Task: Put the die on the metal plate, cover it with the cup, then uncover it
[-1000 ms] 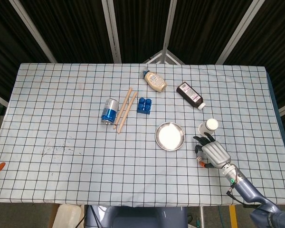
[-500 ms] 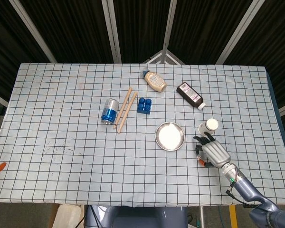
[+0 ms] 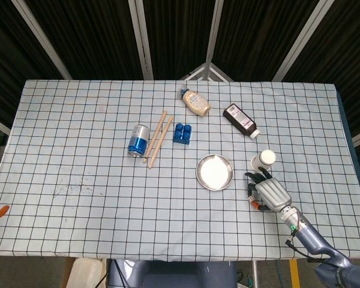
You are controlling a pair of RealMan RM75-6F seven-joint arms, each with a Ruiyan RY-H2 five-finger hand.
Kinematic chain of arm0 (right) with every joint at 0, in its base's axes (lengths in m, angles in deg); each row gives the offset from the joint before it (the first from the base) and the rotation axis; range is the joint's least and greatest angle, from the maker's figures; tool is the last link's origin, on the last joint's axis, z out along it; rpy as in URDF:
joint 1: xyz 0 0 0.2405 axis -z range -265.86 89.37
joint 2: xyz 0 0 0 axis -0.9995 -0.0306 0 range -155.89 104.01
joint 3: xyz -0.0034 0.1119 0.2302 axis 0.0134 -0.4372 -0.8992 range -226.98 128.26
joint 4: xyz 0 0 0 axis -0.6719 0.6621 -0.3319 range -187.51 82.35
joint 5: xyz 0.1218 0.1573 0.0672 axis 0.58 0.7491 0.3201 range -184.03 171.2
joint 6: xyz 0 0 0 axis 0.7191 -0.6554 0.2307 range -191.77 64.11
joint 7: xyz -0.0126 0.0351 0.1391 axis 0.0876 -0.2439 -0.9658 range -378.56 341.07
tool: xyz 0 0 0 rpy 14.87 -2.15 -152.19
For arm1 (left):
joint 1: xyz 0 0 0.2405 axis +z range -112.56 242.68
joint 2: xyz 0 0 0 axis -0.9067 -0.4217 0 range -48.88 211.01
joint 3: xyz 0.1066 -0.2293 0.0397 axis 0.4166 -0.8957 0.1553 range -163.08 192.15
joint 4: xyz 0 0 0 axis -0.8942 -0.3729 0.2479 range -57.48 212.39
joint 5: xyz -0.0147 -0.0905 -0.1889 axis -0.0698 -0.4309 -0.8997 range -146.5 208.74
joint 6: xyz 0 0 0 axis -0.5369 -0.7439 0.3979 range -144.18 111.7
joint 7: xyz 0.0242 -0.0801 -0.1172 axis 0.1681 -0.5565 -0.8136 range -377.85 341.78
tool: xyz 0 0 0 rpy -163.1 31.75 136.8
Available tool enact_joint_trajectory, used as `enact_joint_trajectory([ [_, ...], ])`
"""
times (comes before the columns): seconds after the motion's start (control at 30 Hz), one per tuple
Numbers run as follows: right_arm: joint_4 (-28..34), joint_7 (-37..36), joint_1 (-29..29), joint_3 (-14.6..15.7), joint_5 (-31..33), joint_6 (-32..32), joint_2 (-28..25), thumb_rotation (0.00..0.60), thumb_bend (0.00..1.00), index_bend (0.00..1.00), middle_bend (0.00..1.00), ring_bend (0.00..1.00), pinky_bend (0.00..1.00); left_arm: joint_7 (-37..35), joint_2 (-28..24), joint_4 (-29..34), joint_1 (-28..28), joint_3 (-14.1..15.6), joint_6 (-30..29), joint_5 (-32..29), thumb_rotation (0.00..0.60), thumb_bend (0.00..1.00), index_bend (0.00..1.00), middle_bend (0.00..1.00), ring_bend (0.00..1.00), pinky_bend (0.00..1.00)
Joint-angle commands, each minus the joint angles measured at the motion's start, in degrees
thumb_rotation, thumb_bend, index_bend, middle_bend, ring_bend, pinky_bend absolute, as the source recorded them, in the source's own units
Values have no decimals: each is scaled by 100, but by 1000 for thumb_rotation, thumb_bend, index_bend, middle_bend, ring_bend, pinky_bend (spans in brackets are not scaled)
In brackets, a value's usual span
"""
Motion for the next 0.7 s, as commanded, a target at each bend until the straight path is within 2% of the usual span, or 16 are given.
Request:
enact_joint_trajectory([
  [0.03,-12,-3,-4,6,9,-10,3,600,340,524,164,202,45,17,5,3,-4,0,2,-2,600,129,128,0,0,63],
  [0.7,28,-18,-33,37,24,16,-25,600,428,594,183,214,47,32,18,1,-7,-3,-9,-8,600,129,131,0,0,63],
])
